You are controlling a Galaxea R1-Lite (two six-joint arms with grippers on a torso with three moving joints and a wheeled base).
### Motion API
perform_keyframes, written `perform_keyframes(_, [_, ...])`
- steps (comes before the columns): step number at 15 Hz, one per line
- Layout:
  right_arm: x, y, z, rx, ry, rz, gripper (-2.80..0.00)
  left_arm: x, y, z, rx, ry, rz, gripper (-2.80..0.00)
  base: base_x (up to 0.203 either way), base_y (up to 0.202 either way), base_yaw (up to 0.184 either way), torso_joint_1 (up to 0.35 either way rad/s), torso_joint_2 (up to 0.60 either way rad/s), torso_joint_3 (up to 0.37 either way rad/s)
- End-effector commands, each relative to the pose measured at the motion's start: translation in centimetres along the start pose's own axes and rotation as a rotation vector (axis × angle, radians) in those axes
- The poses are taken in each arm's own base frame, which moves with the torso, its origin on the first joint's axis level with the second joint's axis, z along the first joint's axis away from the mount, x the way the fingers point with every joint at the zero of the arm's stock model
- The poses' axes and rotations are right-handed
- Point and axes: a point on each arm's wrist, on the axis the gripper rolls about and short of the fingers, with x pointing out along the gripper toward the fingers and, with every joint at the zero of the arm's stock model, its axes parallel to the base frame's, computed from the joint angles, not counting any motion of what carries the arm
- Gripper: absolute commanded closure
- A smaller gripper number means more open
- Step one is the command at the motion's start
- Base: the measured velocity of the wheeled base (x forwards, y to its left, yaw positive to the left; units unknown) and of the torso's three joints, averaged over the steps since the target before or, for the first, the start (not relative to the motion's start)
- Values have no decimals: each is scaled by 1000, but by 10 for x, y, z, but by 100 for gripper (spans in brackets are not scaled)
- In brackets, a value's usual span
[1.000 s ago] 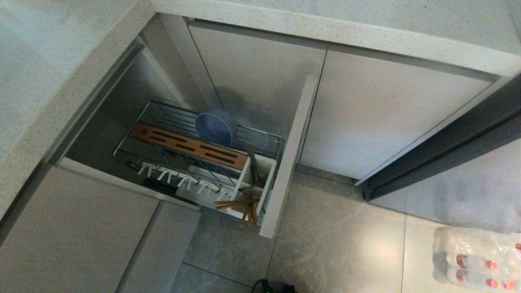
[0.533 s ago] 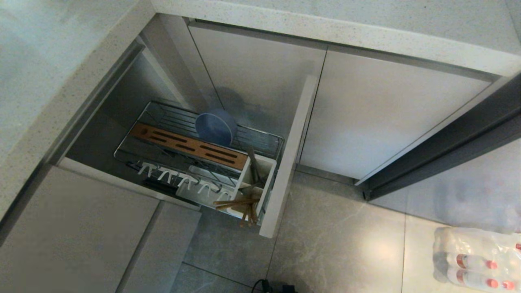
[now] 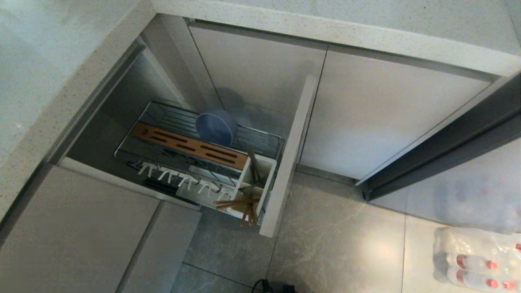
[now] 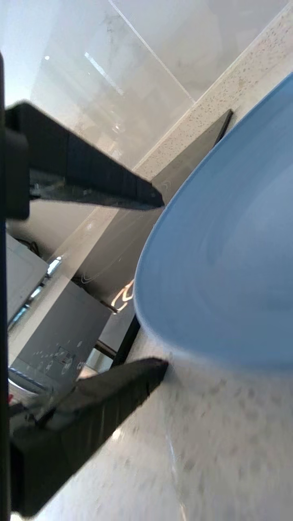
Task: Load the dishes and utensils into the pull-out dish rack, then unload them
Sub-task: Take the plate out of the cupboard
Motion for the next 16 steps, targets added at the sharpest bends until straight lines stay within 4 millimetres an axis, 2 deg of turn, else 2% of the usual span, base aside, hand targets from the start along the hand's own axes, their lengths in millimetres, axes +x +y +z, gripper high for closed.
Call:
perform_keyframes(1, [0, 0, 0, 0, 1, 0, 0, -13, 1, -5, -8, -18, 32, -280, 0, 0, 0, 0, 0, 0])
perform_keyframes(5, [0, 0, 0, 0, 1, 0, 0, -50, 3, -19, -64, -138, 116, -280, 0, 0, 0, 0, 0, 0])
perform_keyframes(7, [0, 0, 0, 0, 1, 0, 0, -64, 5, -22, -100, -256, 126, -280, 0, 0, 0, 0, 0, 0])
perform_keyframes(13, [0, 0, 0, 0, 1, 0, 0, -84, 11, -21, -239, -587, 81, -280, 0, 0, 0, 0, 0, 0])
perform_keyframes(16, [0, 0, 0, 0, 1, 0, 0, -87, 11, -22, -358, -706, -29, -280, 0, 0, 0, 0, 0, 0])
